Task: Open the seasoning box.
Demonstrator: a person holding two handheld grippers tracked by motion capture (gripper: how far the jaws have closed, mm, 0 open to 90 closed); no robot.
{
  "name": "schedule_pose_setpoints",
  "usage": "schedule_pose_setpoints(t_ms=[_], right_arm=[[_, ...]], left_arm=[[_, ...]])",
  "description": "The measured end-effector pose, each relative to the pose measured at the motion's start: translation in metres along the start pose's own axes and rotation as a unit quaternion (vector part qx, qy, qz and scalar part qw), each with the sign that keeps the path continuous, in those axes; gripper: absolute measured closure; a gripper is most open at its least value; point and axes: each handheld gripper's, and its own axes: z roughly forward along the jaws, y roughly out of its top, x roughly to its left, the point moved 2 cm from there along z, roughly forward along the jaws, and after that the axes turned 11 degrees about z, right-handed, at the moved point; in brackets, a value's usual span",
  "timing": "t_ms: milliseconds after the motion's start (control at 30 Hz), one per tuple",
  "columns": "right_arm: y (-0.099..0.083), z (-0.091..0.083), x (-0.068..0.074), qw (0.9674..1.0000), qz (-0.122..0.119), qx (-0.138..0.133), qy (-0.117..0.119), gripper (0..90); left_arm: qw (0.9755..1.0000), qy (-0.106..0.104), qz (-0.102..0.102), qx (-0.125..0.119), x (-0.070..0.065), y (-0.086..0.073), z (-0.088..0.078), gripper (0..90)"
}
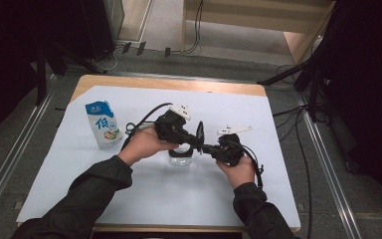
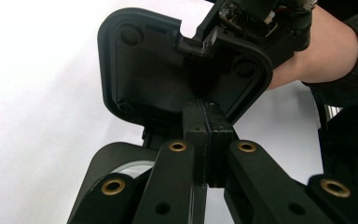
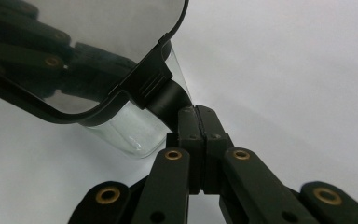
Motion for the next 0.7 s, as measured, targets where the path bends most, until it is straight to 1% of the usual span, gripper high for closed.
schedule_pose_setpoints(t_ms=[33,200,267,300,333,400,567,600,633,667,700], right_arm=[[-0.0001,0.0,0.0,1.0,0.0,0.0,-0.001,90.0],[0.0,0.0001,0.0009,1.0,-0.001,-0.001,-0.004,90.0],[-0.0001,0.0,0.0013,1.0,-0.002,-0.001,-0.006,90.0],[-0.0002,0.0,0.0013,1.0,0.001,-0.001,-0.006,90.0],[-0.0002,0.0,0.0013,1.0,0.001,-0.001,-0.006,90.0],[-0.0004,-0.0001,0.0015,1.0,0.001,-0.001,-0.008,90.0],[-0.0006,-0.0001,0.0012,1.0,0.002,0.0,-0.009,90.0],[-0.0008,0.0002,0.0009,1.0,0.004,0.001,-0.006,90.0],[-0.0009,0.0006,0.0005,1.0,0.005,0.002,-0.004,90.0],[-0.0009,0.0006,0.0005,1.0,0.005,0.002,-0.004,90.0],[-0.0011,0.0011,0.0002,1.0,0.006,0.004,-0.005,90.0]], left_arm=[[1.0,-0.001,0.003,0.002,0.0004,0.0002,0.0001,90.0],[1.0,-0.004,-0.001,0.002,0.0019,0.0003,0.0039,90.0],[1.0,-0.002,-0.003,0.001,0.0018,0.0003,0.0055,90.0],[1.0,0.0,-0.002,0.006,0.0026,-0.001,0.0063,89.5],[1.0,0.0,-0.002,0.006,0.0026,-0.001,0.0063,89.4],[1.0,-0.007,-0.007,0.001,0.0039,-0.0021,0.0075,89.2],[1.0,-0.006,-0.006,0.0,0.0054,-0.0029,0.0086,88.8],[0.9999,0.002,-0.013,-0.004,0.0055,-0.004,0.008,86.1],[0.9999,0.002,-0.013,-0.004,0.0055,-0.004,0.008,84.8],[0.9998,0.001,-0.018,-0.008,0.0054,-0.0051,0.0072,84.8],[0.9997,-0.004,-0.018,-0.012,0.006,-0.0066,0.0058,82.7]])
